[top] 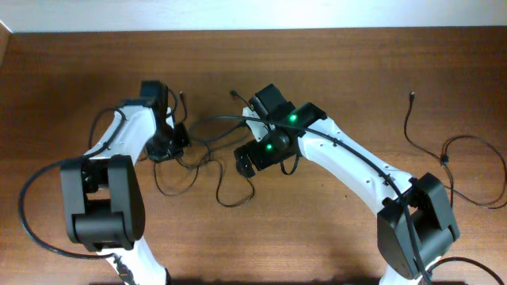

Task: Untangle cables

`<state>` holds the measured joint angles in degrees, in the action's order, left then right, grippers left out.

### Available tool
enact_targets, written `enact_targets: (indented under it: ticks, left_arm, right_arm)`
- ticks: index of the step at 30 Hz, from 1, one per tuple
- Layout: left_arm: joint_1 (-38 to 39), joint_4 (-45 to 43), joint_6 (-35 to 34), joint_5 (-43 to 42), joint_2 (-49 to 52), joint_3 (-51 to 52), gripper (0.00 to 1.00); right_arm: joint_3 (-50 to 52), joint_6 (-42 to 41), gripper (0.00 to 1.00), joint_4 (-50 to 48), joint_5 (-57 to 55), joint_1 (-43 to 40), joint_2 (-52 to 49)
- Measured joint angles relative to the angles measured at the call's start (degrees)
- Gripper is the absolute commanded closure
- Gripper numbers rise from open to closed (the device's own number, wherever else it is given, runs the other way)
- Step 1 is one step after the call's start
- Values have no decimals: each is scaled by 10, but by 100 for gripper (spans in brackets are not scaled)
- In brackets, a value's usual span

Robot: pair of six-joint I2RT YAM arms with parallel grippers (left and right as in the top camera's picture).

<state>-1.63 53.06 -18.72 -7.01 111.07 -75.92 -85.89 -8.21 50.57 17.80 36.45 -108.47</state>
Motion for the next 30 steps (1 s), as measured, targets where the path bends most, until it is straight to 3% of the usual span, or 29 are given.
enact_targets:
  ticks: [2,5,7,9,10,12,14,17,24,28,30]
  left_arm:
    - [0,38,15,-44,-13,-58,100]
    - [0,53,23,-100,-69,-92,100]
    - [0,55,47,-144,-99,-95,100]
    - [0,55,83,-205,-114,-95,100]
    - [0,55,94,-238,-115,-95,100]
    - [0,55,92,-278,-115,-95,100]
    - [0,55,74,-292,-115,-95,100]
    - [0,54,61,-326,-115,-95,100]
    - [0,50,105,-344,-115,-95,100]
    - [0,52,57,-346,-115,-95,100]
    - [0,52,37,-346,-115,-95,100]
  right_arm:
    - [0,-43,2,-18,0,-7,0]
    - [0,-96,15,-29,0,-33,0]
    - [0,-110,34,-29,0,-47,0]
    - [0,-116,34,-29,5,-61,0]
    - [0,-124,29,-29,21,-73,0]
    - [0,-137,30,-29,96,-94,0]
    - [0,-142,46,-22,146,-100,0]
    - [1,-184,46,-10,207,-97,0]
    - [1,-365,49,-6,236,-97,0]
    - [1,-432,51,-5,254,-97,0]
    - [1,-454,59,-5,254,-97,0]
